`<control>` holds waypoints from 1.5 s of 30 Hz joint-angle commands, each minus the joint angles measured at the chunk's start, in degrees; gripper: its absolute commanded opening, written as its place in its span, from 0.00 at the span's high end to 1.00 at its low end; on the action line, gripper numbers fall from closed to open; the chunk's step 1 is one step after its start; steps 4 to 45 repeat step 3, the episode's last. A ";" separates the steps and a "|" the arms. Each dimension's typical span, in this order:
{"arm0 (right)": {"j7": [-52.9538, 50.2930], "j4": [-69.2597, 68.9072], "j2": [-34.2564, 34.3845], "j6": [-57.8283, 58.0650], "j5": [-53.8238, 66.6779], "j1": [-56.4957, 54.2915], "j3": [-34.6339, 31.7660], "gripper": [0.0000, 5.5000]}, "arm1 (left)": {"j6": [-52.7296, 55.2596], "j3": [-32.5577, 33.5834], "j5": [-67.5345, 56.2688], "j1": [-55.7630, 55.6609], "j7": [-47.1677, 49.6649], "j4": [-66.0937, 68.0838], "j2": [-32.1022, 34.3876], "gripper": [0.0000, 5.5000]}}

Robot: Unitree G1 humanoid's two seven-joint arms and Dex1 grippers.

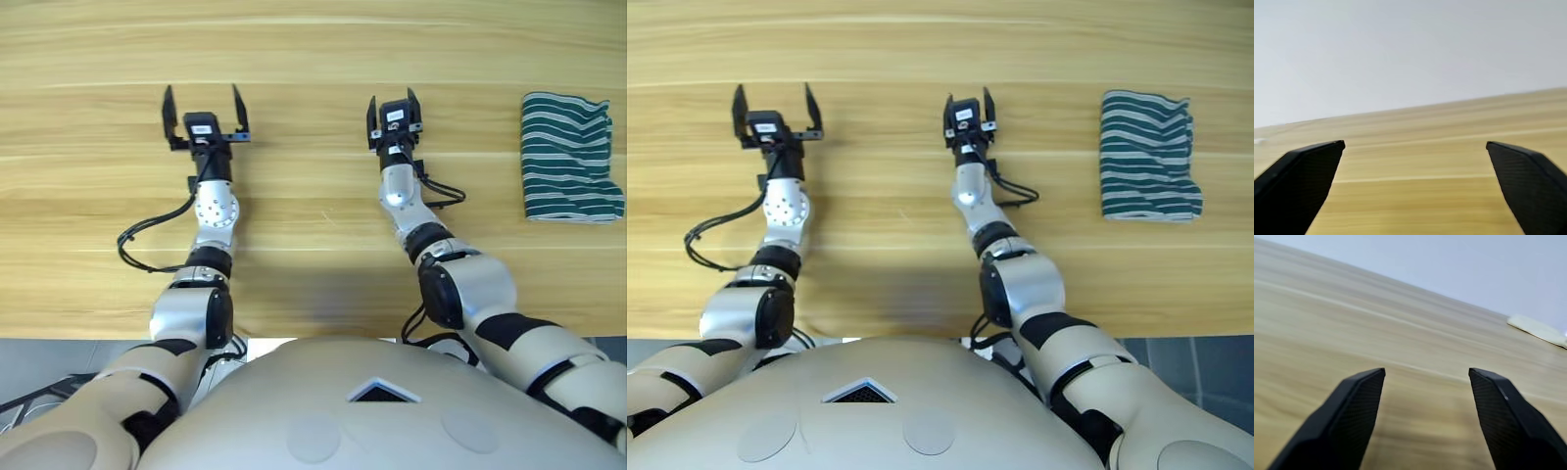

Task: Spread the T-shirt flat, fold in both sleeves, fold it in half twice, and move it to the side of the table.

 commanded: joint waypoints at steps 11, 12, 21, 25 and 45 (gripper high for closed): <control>-0.17 -1.15 0.58 -1.72 -1.67 3.37 2.65 0.43 | 1.21 -2.52 0.01 1.24 -0.16 6.33 -3.78 0.06; -0.17 -1.15 0.58 -1.72 -1.67 3.37 2.65 0.43 | 1.21 -2.52 0.01 1.24 -0.16 6.33 -3.78 0.06; -0.17 -1.15 0.58 -1.72 -1.67 3.37 2.65 0.43 | 1.21 -2.52 0.01 1.24 -0.16 6.33 -3.78 0.06; -0.17 -1.15 0.58 -1.72 -1.67 3.37 2.65 0.43 | 1.21 -2.52 0.01 1.24 -0.16 6.33 -3.78 0.06; -0.17 -1.15 0.58 -1.72 -1.67 3.37 2.65 0.43 | 1.21 -2.52 0.01 1.24 -0.16 6.33 -3.78 0.06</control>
